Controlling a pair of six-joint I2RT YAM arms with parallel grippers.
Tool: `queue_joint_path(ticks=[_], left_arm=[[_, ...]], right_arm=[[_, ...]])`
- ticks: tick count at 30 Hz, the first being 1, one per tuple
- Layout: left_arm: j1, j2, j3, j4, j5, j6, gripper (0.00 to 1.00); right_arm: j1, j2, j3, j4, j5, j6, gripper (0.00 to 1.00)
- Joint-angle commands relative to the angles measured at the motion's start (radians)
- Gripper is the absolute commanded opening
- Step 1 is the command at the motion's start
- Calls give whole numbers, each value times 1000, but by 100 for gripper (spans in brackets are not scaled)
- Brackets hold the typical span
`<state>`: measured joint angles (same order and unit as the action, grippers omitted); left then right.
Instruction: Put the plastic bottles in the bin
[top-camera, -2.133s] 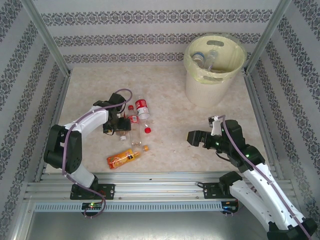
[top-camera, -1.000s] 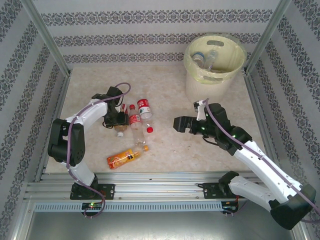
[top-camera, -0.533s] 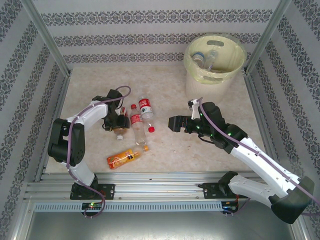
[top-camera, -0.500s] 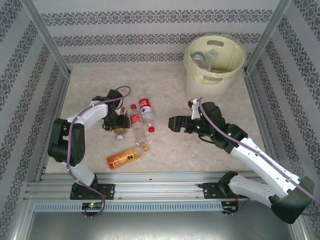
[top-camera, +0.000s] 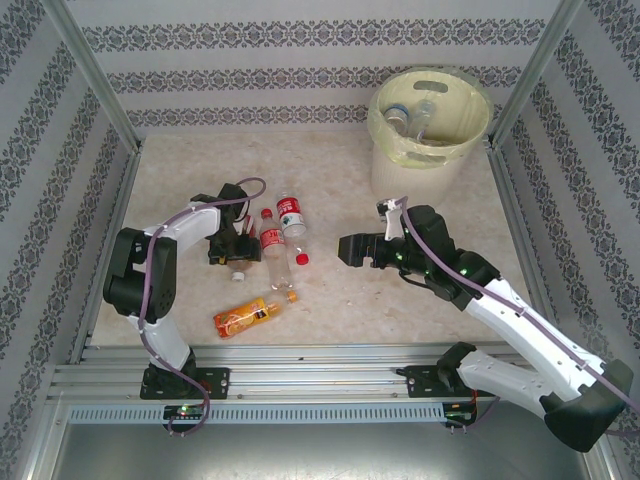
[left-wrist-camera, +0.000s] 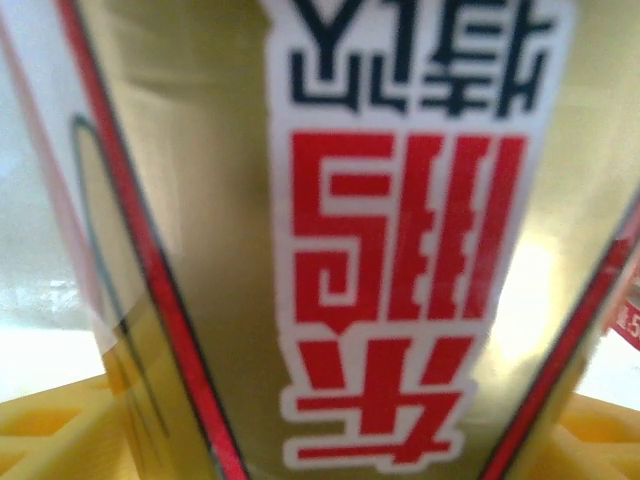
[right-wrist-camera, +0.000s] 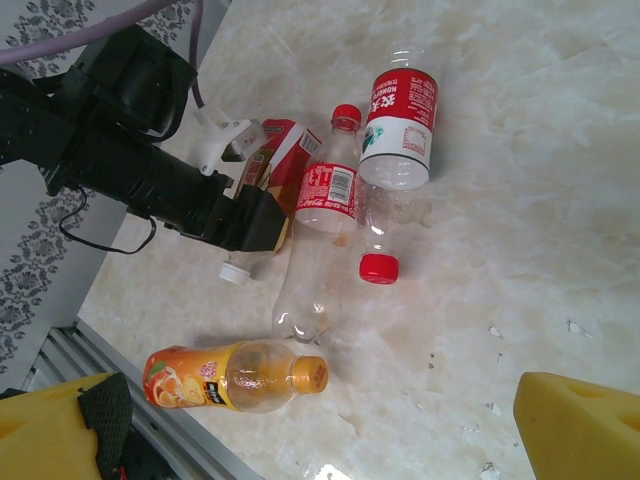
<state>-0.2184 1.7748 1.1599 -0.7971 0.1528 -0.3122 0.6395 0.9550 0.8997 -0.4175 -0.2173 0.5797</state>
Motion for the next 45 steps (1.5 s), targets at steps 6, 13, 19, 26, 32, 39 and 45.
queue_joint_path(ticks=[6,13,19,26,32,39,45], left_arm=[[12,-56,13,-9,-22,20,60],[11,-199,51,25,125,60,61],[4,-253,89,159,526,89,60],[-63,-248,137,383,840,41,59],[-109,-180,144,628,1043,-108,57],[-154,-148,74,828,1121,-213,58],[-185,-162,56,848,1132,-221,58]], right_arm=[[7,7,-6,17,-2,9,98],[4,26,26,69,-53,72,98],[-19,76,73,133,-147,134,98],[-62,140,139,217,-267,181,98],[-105,193,180,262,-326,189,98],[-136,268,248,279,-359,179,98],[-152,323,302,251,-343,151,98]])
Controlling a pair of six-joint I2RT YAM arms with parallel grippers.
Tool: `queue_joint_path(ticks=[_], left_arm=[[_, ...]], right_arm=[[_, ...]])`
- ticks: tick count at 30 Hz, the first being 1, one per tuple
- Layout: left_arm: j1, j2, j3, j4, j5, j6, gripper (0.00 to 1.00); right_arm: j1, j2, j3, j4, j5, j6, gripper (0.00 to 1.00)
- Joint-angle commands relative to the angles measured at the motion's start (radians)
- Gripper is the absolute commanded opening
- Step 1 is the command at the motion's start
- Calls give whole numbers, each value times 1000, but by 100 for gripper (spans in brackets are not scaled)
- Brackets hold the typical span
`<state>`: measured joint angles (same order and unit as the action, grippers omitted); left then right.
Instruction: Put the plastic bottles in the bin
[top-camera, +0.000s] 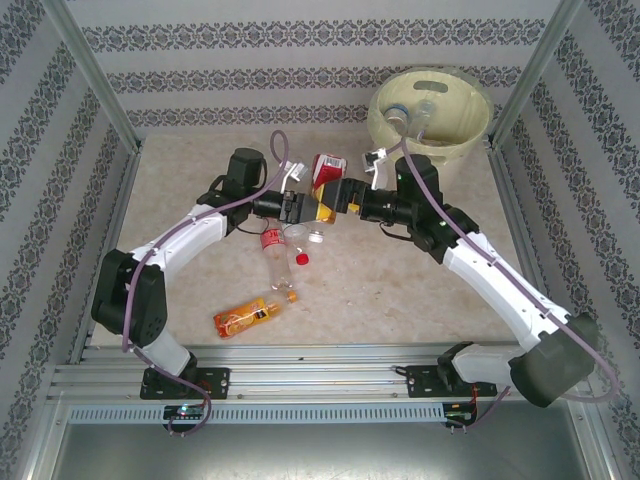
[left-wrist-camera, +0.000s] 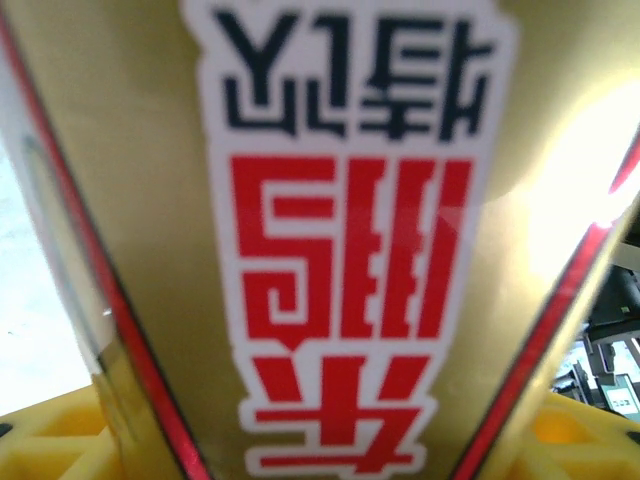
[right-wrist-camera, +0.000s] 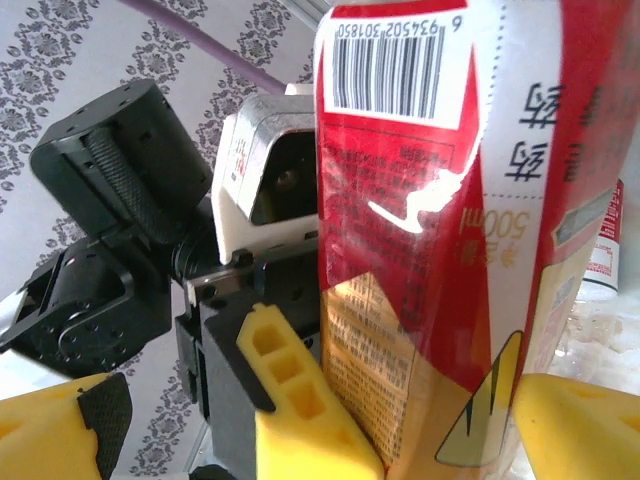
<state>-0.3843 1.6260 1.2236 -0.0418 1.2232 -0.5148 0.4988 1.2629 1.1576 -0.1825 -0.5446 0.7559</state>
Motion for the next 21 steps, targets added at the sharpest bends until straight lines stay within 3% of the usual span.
queue_joint_path(ticks=[1,21], left_arm=[[-21,-14,-9,97,66,-22,58],[-58,-40,-47,200,88,-78,60]], right_arm=[[-13,23,49,16,-12,-27,98],[-15,108,103,-27,41,-80,92]])
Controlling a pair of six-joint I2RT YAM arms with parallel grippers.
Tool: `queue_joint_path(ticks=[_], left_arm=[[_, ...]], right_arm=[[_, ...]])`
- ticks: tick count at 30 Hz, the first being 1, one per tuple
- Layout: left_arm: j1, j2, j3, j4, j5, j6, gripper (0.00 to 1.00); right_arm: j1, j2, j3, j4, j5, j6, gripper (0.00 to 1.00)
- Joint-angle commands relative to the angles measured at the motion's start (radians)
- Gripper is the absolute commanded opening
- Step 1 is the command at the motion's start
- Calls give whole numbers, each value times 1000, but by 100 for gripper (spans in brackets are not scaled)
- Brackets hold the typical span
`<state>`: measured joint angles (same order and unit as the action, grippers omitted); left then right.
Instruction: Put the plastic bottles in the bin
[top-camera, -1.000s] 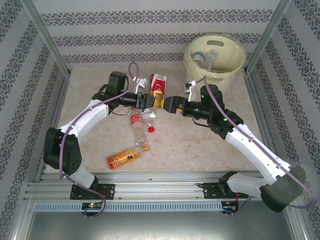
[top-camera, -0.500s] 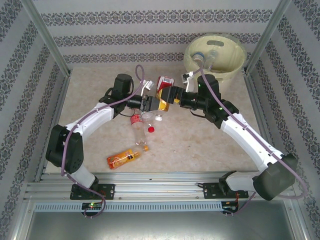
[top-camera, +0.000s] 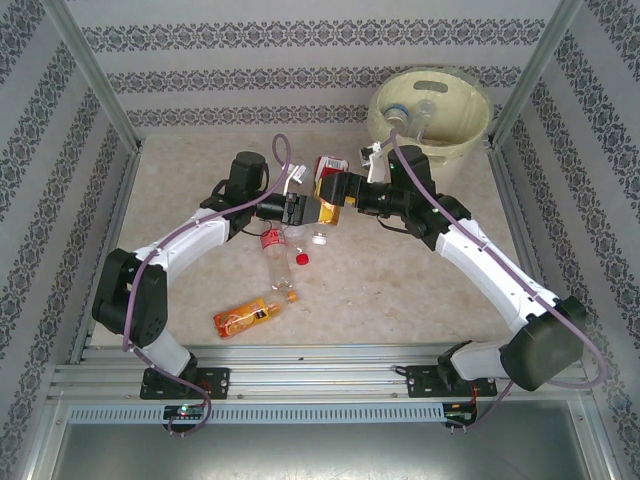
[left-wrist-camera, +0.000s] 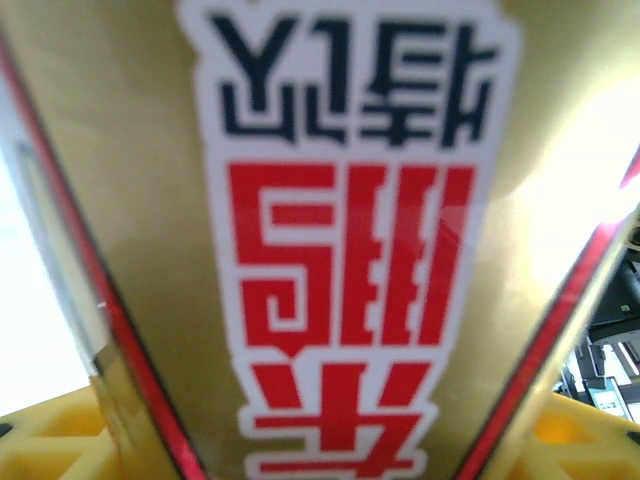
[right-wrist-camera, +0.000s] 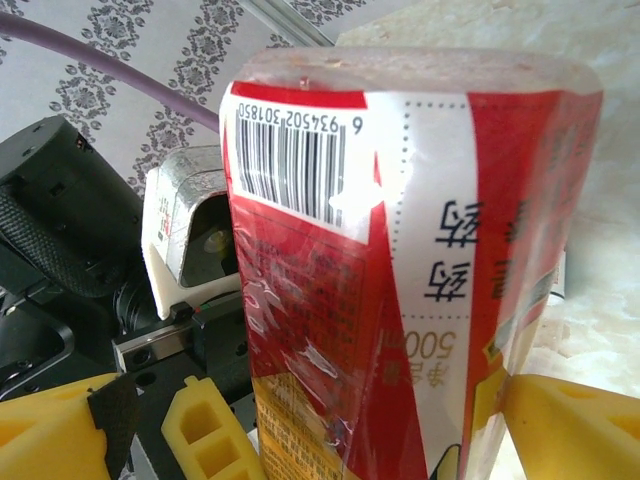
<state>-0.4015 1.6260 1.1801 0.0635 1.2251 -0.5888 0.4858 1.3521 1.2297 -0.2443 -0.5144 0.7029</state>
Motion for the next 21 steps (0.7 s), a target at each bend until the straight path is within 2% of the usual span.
queue_joint_path(ticks=[1,6,13,16,21], left_arm=[[-42,-41,-4,94,85,-4,60],[-41,-41,-6,93,80,-3,60],[-42,-41,-4,84,74,6,60],[-41,-42,-5,82,73,7,60],[-41,-42,-4,67,62,20,61]], right_arm=[[-3,21,31,32,14,-31,92],[-2,22,37,-23,95,-57,93],[-3,23,39,-30,102,-65,98],[-3,24,36,-15,85,-60,90],[-4,21,28,19,41,-46,72]])
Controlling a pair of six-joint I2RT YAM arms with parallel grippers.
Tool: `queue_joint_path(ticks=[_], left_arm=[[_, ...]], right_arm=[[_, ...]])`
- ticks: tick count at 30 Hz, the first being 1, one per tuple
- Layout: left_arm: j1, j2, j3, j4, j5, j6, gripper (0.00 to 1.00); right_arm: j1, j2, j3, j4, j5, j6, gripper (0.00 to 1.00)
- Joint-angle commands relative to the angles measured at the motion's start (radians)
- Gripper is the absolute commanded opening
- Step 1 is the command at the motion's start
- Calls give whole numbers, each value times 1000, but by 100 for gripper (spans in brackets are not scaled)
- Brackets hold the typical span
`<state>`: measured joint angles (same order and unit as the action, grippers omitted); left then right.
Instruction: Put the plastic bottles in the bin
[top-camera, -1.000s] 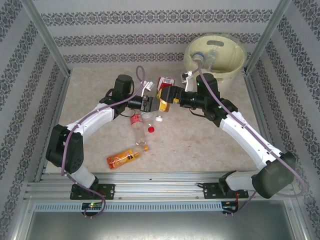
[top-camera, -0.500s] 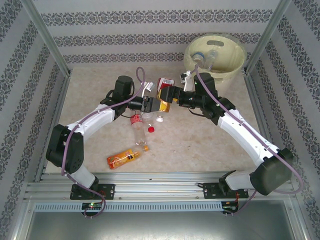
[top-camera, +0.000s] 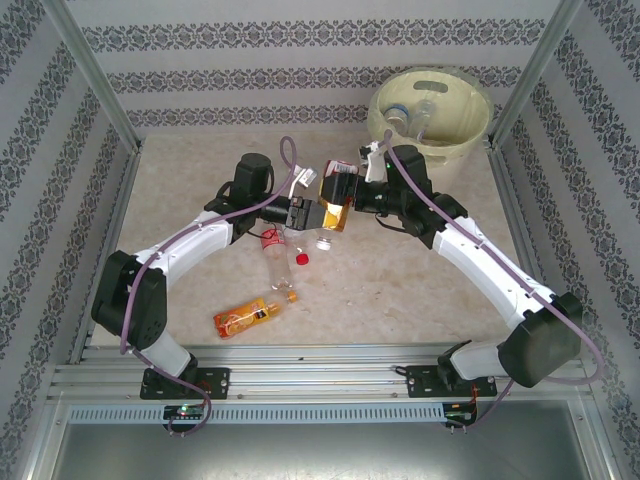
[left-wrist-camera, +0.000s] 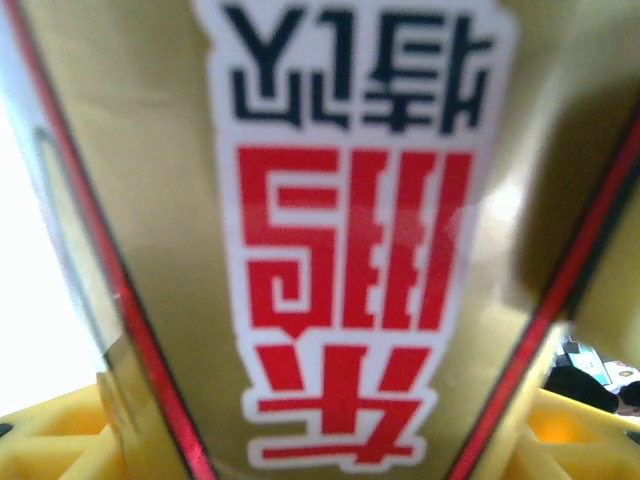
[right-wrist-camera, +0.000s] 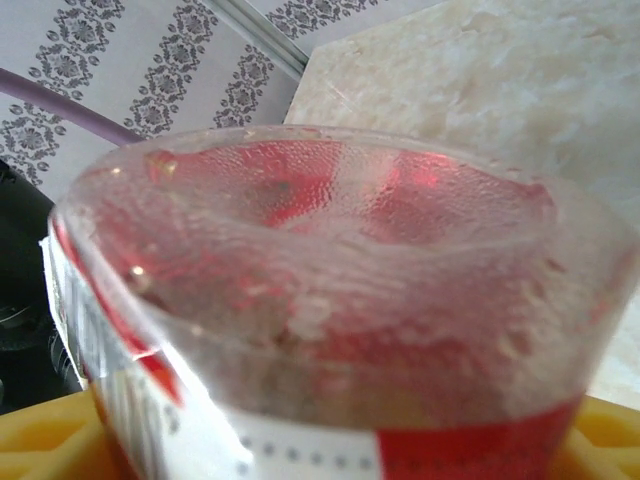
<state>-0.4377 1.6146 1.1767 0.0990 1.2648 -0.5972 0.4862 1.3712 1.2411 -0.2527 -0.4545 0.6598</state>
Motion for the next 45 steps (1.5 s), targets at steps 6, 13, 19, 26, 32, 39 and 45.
queue_joint_path(ticks=[6,13,19,26,32,39,45], left_arm=[[-4,-30,6,-22,-29,76,75],[-5,-100,-62,94,-112,93,100],[-5,-183,-182,350,-216,24,100],[-4,-273,-270,449,-348,69,100],[-5,-330,-324,516,-410,100,100],[-4,-369,-336,474,-465,164,100],[-5,-386,-316,362,-506,250,100]], right_arm=[[-5,-16,21,42,-35,2,62],[-16,-66,48,-32,20,-43,63],[-57,-136,71,-136,123,-104,64],[-112,-182,208,-325,361,-247,66],[-189,-160,370,-382,525,-337,65],[-286,-8,638,-434,613,-439,66],[-337,174,863,-482,646,-508,65]])
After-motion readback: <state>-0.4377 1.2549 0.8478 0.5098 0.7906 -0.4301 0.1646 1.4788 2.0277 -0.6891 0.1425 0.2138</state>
